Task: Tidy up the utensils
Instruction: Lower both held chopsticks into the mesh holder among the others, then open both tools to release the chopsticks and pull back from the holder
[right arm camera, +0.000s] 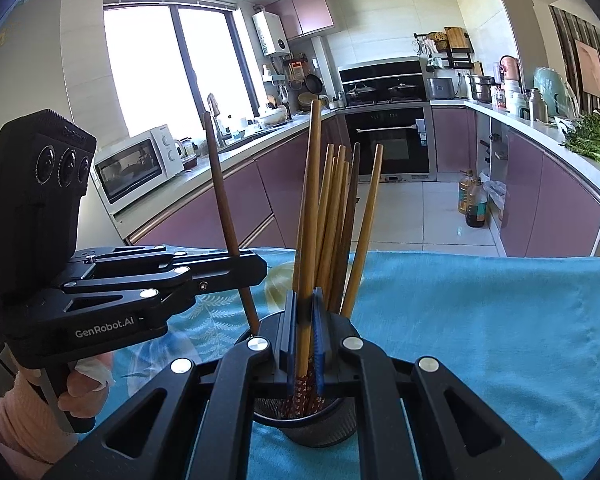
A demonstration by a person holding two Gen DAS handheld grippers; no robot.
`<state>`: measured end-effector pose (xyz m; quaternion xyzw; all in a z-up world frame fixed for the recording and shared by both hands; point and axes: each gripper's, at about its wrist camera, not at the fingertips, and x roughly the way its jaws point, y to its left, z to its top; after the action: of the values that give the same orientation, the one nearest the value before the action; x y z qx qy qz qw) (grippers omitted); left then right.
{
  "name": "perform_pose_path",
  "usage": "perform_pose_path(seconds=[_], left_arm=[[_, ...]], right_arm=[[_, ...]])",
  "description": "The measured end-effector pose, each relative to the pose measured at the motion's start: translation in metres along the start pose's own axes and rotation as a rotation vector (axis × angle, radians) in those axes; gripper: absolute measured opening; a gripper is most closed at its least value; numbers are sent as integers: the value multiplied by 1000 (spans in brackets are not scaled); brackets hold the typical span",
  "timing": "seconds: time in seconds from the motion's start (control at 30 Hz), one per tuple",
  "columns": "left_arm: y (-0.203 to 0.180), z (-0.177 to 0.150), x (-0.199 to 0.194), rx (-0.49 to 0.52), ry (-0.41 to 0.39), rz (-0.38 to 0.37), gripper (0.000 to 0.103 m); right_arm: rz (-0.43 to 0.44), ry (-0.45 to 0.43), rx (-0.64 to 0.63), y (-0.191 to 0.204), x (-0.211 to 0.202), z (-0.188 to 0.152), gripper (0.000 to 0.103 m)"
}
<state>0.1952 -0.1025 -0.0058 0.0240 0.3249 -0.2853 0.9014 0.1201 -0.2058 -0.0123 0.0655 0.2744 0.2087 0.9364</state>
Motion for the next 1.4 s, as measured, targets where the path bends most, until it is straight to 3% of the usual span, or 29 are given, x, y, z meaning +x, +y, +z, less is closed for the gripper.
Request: perform_pose_path(seconds=[0.83, 0.97, 1.03, 1.23, 1.4], left_arm=[[8, -12, 16, -40, 31, 0, 10], [14, -21, 5, -76, -3, 1, 28], [17, -26, -2, -92, -26, 11, 34], [26, -46, -37, -123, -143, 122, 74], [29, -67, -68, -107, -232, 236, 96]], right_arm=[[-11, 7, 23, -3, 3, 0, 8], [-19, -3, 14, 2, -2, -3, 21], [-42, -16, 7, 5, -6, -4, 36], [-92, -59, -29, 14, -19, -11, 58], [-151, -112, -65, 23, -30, -19, 80]])
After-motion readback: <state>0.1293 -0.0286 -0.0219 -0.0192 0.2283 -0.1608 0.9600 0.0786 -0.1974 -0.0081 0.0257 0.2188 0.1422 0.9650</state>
